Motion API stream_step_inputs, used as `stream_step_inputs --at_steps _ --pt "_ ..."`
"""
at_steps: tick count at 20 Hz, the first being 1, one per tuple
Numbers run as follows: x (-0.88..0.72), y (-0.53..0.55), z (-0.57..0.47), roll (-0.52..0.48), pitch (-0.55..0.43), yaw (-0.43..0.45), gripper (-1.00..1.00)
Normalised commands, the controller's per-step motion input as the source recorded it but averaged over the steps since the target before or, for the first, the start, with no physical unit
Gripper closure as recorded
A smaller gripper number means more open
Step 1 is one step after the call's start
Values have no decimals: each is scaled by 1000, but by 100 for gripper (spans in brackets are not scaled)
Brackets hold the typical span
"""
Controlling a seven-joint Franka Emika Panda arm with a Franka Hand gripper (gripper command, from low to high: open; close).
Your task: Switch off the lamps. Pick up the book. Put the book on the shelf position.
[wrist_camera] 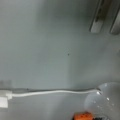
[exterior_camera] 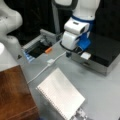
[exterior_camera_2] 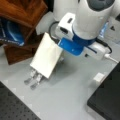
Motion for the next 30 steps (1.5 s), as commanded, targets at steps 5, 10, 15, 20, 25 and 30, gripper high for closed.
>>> stream_step_inputs --at_steps 5,10,15,20,25,30 --pt "437 13 48 -402 212 10 -100" --pt "374 20 -14 -465 179 24 -100" --pt "284 -6 -86 -524 163 16 -100" --pt "153 17 -202 -574 97 -7 -100" --pt "-44 93 -179 -445 88 -85 -100" --pt "-159 86 -166 -485 -15 -14 -100"
